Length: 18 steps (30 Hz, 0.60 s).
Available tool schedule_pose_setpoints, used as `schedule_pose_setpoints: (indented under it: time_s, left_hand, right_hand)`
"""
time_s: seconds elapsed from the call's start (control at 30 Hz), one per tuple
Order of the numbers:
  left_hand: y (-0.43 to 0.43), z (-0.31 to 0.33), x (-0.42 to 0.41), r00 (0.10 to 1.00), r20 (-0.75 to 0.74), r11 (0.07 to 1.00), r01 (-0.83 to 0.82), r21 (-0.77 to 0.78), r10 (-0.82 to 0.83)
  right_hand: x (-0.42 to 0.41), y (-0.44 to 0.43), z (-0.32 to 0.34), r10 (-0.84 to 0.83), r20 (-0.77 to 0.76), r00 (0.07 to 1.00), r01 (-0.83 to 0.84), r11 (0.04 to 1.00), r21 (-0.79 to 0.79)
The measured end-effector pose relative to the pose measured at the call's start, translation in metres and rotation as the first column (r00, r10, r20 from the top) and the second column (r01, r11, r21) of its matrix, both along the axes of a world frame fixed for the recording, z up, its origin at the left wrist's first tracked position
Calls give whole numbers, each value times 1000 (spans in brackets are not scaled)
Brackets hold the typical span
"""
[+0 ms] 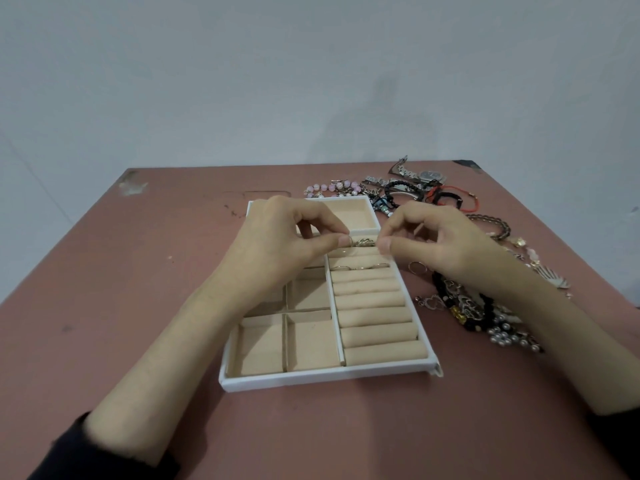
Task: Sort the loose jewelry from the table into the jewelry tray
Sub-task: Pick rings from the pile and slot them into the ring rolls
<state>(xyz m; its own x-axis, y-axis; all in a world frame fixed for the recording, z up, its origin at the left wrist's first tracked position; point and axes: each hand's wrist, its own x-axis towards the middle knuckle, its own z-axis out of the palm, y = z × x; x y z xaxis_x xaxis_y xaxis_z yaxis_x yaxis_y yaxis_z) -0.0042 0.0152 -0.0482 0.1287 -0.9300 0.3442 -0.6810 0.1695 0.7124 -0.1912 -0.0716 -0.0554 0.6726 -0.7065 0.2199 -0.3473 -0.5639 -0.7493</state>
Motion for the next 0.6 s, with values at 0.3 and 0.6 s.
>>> schedule_pose_setpoints:
  time_s: [0.3, 0.6]
  left_hand:
    - [4, 2, -1, 994, -27, 990, 106, 96, -104]
    - [5, 0, 2, 976, 78, 972, 194, 132, -206]
  right_hand:
    - [-1, -4, -2, -99, 97, 990, 98, 995, 15]
    - [-1, -6, -2, -119, 98, 988, 119, 993, 4]
